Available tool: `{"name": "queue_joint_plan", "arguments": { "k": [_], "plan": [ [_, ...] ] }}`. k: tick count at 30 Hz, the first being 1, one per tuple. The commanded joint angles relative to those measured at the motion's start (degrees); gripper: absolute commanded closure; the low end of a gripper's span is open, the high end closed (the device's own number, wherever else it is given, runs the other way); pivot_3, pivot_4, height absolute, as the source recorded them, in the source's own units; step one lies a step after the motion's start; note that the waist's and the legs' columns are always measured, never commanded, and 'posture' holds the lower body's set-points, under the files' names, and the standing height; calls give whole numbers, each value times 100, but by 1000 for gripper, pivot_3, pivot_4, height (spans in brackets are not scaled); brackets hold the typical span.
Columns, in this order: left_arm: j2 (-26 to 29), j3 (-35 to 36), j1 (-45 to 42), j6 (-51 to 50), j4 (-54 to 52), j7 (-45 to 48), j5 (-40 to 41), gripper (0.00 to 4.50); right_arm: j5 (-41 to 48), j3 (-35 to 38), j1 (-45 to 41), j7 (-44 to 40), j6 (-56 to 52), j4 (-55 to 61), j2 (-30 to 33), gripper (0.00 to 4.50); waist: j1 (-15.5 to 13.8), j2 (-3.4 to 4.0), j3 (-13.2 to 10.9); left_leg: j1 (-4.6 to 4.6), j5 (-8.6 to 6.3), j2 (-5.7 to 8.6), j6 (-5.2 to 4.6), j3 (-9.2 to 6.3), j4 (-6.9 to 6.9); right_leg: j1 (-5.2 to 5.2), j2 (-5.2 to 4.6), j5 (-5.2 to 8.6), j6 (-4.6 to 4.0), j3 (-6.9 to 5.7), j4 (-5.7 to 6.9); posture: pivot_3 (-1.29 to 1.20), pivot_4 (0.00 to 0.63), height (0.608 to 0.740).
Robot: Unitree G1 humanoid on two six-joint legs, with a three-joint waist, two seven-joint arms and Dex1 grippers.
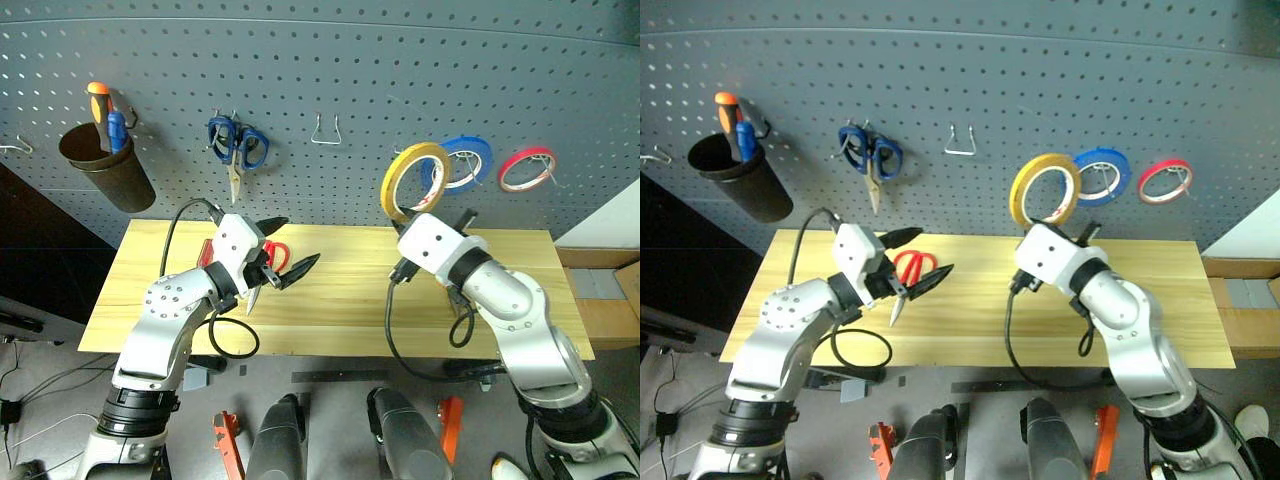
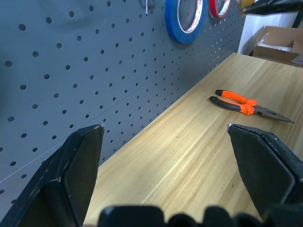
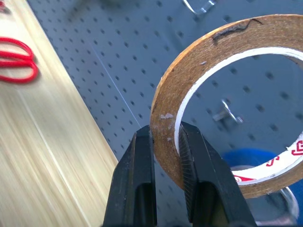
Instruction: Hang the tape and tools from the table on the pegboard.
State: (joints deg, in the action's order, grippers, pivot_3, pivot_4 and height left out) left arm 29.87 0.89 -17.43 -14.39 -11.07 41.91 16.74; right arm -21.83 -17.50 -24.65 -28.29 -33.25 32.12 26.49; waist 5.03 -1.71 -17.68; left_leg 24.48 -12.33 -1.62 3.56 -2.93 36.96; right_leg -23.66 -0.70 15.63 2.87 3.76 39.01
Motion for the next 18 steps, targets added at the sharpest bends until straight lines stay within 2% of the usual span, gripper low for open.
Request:
{"name": "queue_joint_plan", "arguments": {
  "k": [1,7,17,18],
  "plan": [
    [-3,73,-135,173,-35,18,19,0,-132,-104,-249,-9,121,-440,0,4355,-6,0,0,0,0,0,0,0,0,0,0,0,0,0,0,-138,263,740],
    [-38,13,-146,217,-45,-4,-15,0,-254,-67,-789,172,509,-1552,52,4355,-5,-1,0,1,0,2,0,1,-1,0,-4,0,-1,0,-2,-122,259,740],
    [-94,-50,-104,271,-40,-18,-42,0,-440,-38,-716,343,736,-1889,-2,4355,-6,-1,1,2,0,2,0,-1,-1,0,-4,-1,-1,-2,0,-125,261,740],
    [-98,-48,-101,279,-28,-13,-48,0,-393,32,-644,397,736,-1824,-62,4006,-6,-1,1,2,0,2,0,-1,-1,0,-4,-1,-1,-3,1,-125,261,740]
  ]
}}
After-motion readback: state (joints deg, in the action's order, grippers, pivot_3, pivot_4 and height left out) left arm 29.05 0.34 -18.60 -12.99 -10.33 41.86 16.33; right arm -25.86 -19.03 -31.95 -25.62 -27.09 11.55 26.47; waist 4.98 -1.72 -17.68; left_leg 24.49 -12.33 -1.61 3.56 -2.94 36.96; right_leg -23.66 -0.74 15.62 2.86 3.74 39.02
